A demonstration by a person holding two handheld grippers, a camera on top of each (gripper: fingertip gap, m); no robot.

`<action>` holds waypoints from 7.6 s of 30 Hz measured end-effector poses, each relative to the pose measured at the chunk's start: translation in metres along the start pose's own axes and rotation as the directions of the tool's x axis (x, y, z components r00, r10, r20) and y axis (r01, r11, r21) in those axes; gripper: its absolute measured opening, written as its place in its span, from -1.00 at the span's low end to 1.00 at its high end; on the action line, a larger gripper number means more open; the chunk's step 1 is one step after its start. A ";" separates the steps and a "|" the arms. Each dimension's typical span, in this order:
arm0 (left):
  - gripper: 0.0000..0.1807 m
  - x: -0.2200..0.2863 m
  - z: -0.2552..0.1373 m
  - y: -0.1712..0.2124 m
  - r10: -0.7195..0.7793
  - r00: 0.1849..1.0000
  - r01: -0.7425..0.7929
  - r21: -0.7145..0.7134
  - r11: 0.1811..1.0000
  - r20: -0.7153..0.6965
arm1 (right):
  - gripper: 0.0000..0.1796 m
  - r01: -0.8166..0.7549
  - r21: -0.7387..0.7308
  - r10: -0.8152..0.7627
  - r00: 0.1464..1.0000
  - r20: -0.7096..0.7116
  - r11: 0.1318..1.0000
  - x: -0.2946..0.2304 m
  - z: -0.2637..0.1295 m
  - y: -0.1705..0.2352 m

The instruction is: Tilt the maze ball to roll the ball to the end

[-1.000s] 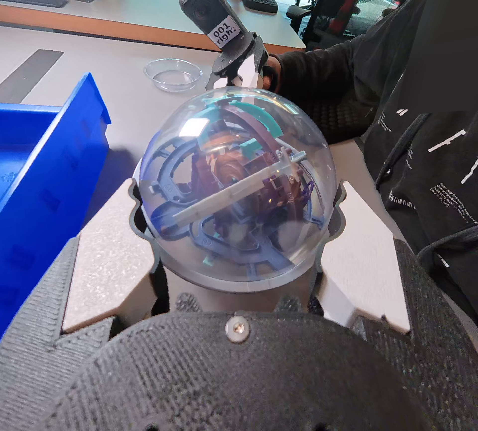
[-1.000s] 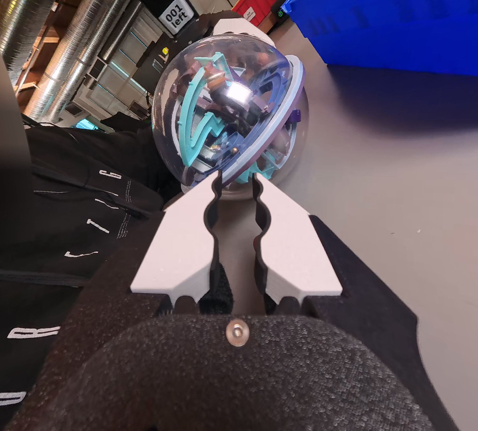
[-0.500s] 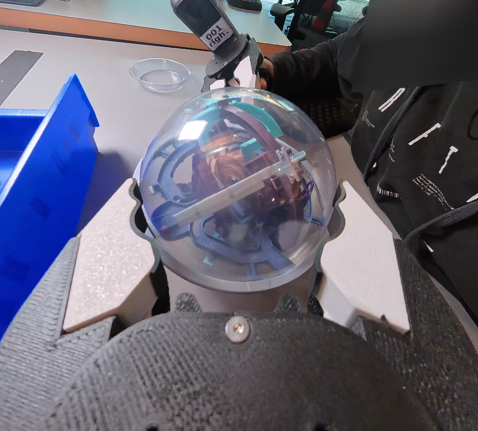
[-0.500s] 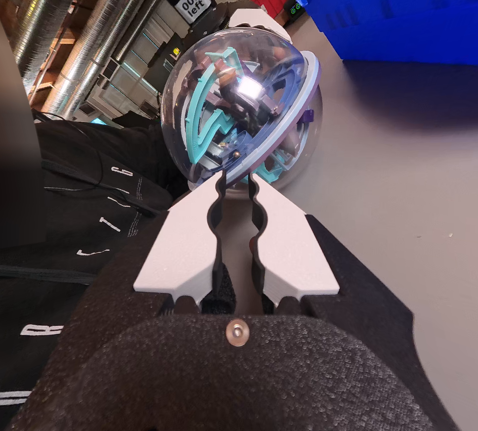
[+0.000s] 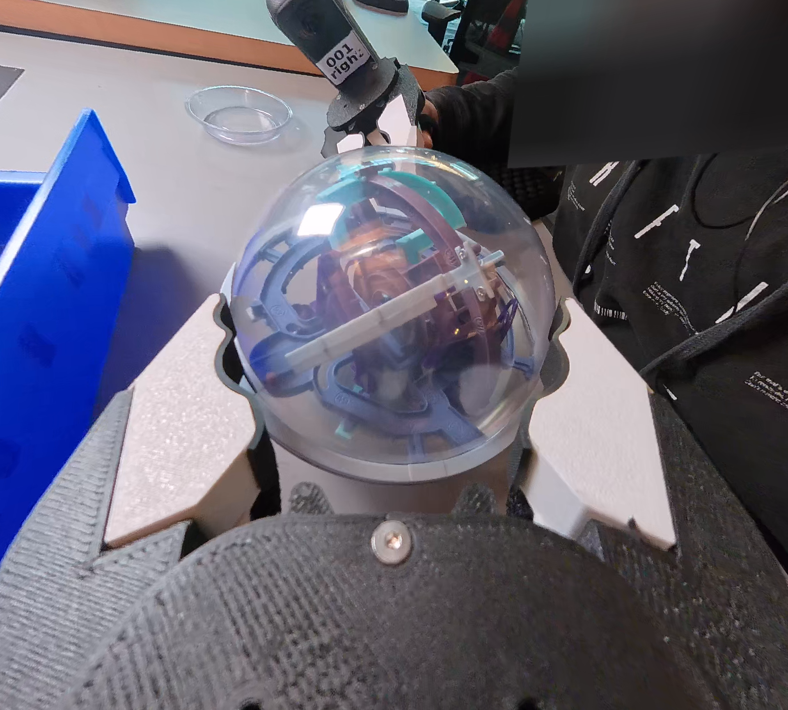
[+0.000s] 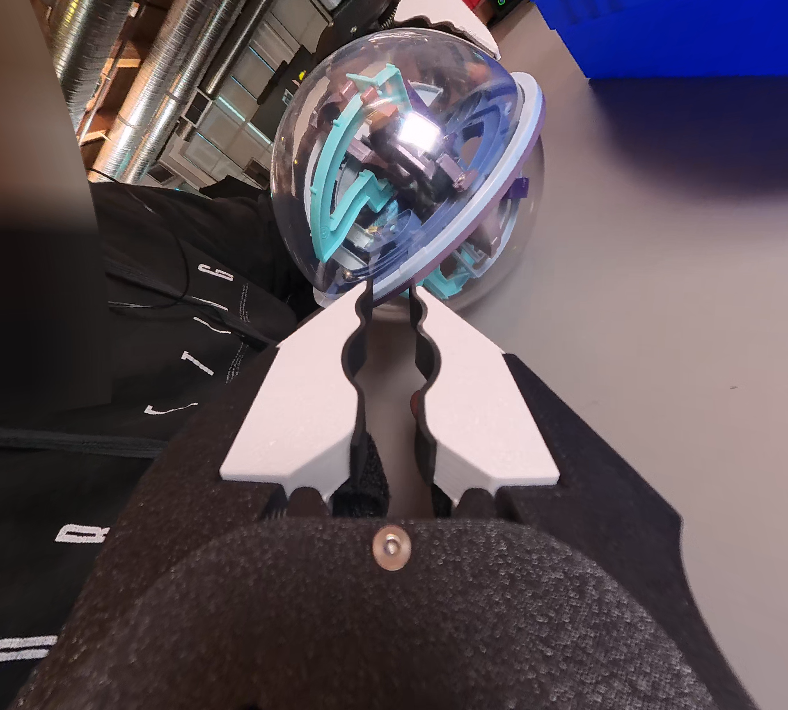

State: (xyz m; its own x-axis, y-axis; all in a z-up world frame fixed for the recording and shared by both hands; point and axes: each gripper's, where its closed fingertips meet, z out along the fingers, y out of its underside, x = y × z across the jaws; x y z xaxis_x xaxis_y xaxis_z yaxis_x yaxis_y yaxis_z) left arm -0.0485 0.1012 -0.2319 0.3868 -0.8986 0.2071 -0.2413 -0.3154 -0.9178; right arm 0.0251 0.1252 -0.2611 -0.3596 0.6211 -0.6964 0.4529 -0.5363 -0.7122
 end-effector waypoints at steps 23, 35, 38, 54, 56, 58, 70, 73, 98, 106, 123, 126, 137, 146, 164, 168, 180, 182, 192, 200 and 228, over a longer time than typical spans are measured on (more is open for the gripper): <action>0.58 0.003 -0.002 -0.001 -0.086 0.992 0.090 0.040 0.995 -0.088 | -0.83 -0.015 -0.045 0.017 0.999 0.044 0.999 -0.007 0.007 0.011; 0.58 -0.004 -0.006 0.002 -0.178 0.970 0.195 0.092 0.976 -0.165 | -0.69 0.478 -0.091 -0.485 0.842 -0.236 0.874 0.016 -0.008 -0.004; 0.58 -0.005 -0.006 0.004 -0.205 0.959 0.227 0.096 0.969 -0.198 | -0.63 0.613 -0.100 -0.609 0.726 -0.318 0.783 0.019 -0.011 -0.016; 0.58 -0.001 0.004 0.004 -0.335 0.866 0.380 0.054 0.923 -0.371 | -0.86 0.893 -0.326 -0.938 0.235 -0.254 0.311 0.005 -0.006 -0.005; 0.57 0.000 0.005 0.003 -0.345 0.859 0.393 0.056 0.918 -0.378 | -0.87 0.893 -0.336 -0.942 0.224 -0.248 0.301 0.004 -0.006 -0.004; 0.57 -0.001 0.005 0.002 -0.355 0.857 0.404 0.060 0.913 -0.374 | -0.88 0.890 -0.336 -0.940 0.229 -0.253 0.308 0.005 -0.007 -0.004; 0.49 0.000 -0.008 0.000 -0.339 0.895 0.384 0.115 0.916 -0.291 | -0.93 0.888 -0.339 -0.937 0.228 -0.263 0.311 0.003 -0.009 -0.001; 0.49 0.004 -0.009 -0.002 -0.321 0.910 0.361 0.121 0.925 -0.263 | -0.93 0.891 -0.341 -0.941 0.213 -0.264 0.298 0.002 -0.008 -0.002; 0.24 0.030 -0.002 -0.026 0.020 0.958 -0.036 0.053 0.998 0.285 | -0.94 0.884 -0.300 -0.922 0.287 -0.259 0.359 -0.015 -0.002 0.004; 0.23 0.030 -0.004 -0.025 -0.062 0.972 0.043 0.091 0.995 0.226 | -0.94 0.868 -0.250 -0.897 0.377 -0.232 0.430 -0.022 0.001 0.008; 0.22 0.024 -0.011 -0.030 -0.229 0.972 0.212 0.222 0.952 0.055 | -0.94 0.833 -0.151 -0.842 0.503 -0.195 0.533 -0.038 0.007 0.008; 0.12 0.017 -0.017 -0.033 -0.254 0.966 0.234 0.259 0.937 0.046 | -0.94 0.817 -0.123 -0.821 0.536 -0.196 0.563 -0.040 0.007 0.005; -0.50 0.027 -0.038 -0.041 -0.068 0.983 0.029 0.220 0.975 0.170 | -0.94 0.764 -0.086 -0.760 0.610 -0.226 0.639 -0.037 0.005 -0.004; -0.87 0.038 -0.039 -0.039 0.067 0.981 -0.090 0.126 0.988 0.180 | -0.94 0.744 -0.054 -0.734 0.641 -0.225 0.666 -0.041 0.004 -0.007; -0.91 0.026 -0.040 -0.042 0.096 0.995 -0.090 0.141 0.986 -0.033 | -0.94 0.741 -0.023 -0.732 0.658 -0.180 0.671 -0.052 0.007 -0.004; -0.91 0.032 -0.039 -0.041 0.124 0.987 -0.108 0.147 0.983 -0.106 | -0.93 0.756 -0.025 -0.751 0.647 -0.131 0.655 -0.059 0.011 0.004; -0.91 0.050 -0.032 -0.039 0.160 0.954 -0.127 0.140 0.982 -0.255 | -0.85 0.752 0.052 -0.754 0.656 0.039 0.657 -0.086 0.009 0.017; -0.92 0.049 -0.031 -0.040 0.161 0.950 -0.126 0.143 0.982 -0.266 | -0.84 0.735 0.076 -0.738 0.675 0.016 0.674 -0.082 0.002 0.007; -0.92 0.049 -0.026 -0.043 0.172 0.929 -0.136 0.130 0.982 -0.328 | -0.82 0.710 0.058 -0.706 0.704 -0.073 0.702 -0.056 -0.012 -0.007; -0.93 0.055 -0.020 -0.046 0.186 0.889 -0.158 0.100 0.982 -0.419 | -0.71 0.698 0.006 -0.694 0.713 -0.098 0.716 -0.031 -0.021 -0.018; 0.51 0.034 -0.003 0.005 -0.238 0.928 0.255 -0.023 0.967 0.285 | 0.02 0.731 -0.117 -0.740 0.661 -0.123 0.672 -0.035 0.010 -0.002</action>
State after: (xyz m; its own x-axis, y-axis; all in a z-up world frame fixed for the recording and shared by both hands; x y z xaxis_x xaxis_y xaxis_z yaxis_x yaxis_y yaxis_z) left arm -0.0394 0.0680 -0.2280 0.6706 -0.6721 0.3141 -0.1550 -0.5409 -0.8267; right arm 0.0289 0.0988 -0.2357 -0.4722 0.8780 0.0781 0.1366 0.1605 -0.9775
